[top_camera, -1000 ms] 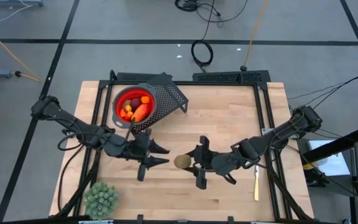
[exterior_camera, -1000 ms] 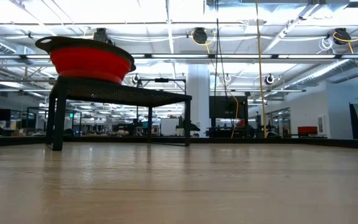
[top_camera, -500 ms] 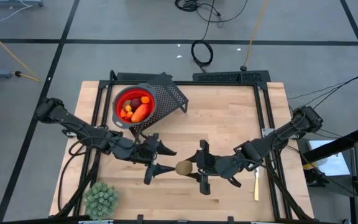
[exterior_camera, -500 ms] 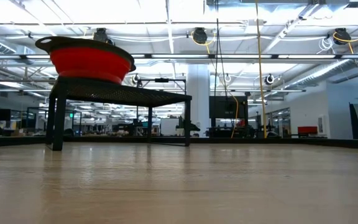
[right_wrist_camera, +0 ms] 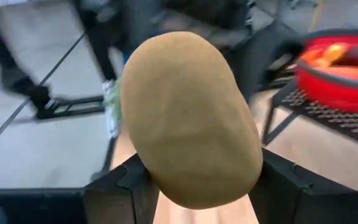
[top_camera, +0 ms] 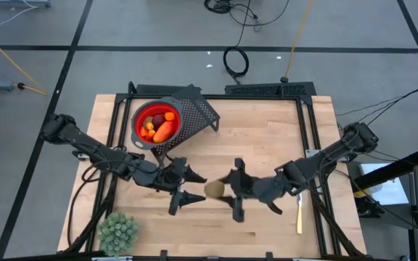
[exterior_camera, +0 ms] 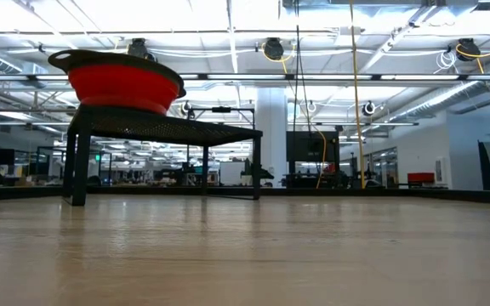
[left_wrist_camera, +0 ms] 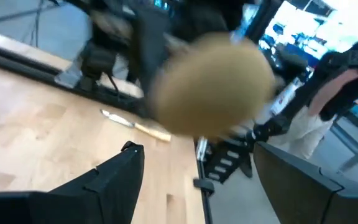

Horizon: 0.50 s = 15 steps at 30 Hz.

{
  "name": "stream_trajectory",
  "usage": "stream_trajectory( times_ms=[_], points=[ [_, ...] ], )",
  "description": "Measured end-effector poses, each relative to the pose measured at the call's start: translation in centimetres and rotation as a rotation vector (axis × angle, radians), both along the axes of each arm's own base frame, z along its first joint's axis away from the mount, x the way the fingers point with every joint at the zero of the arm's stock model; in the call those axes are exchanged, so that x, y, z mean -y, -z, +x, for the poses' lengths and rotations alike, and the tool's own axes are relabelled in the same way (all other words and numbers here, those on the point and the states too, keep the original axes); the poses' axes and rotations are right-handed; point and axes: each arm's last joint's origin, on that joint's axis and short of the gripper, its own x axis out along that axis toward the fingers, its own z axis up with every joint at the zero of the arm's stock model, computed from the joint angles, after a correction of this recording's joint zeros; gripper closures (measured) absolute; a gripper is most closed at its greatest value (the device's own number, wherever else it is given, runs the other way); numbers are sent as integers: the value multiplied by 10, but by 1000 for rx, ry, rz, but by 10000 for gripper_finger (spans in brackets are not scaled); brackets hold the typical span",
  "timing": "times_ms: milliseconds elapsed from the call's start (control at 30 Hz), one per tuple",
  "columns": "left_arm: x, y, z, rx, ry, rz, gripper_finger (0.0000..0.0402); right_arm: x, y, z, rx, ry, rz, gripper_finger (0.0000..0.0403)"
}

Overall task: Pick & Place Fruit
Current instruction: Put the kiwi into the red strainer bowl on the shelf

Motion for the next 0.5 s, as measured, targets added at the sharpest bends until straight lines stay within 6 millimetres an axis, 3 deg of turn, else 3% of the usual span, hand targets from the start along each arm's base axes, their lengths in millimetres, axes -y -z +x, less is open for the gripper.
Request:
stream_trajectory(
  times_ms=[300, 500],
  points=[
    [0, 1, 0, -7, 4, 0, 99, 2, 0, 1, -6, -10, 4, 214],
    [-1, -1, 0, 17, -2, 36, 63, 1, 0, 1, -1, -15, 15, 210]
  ],
)
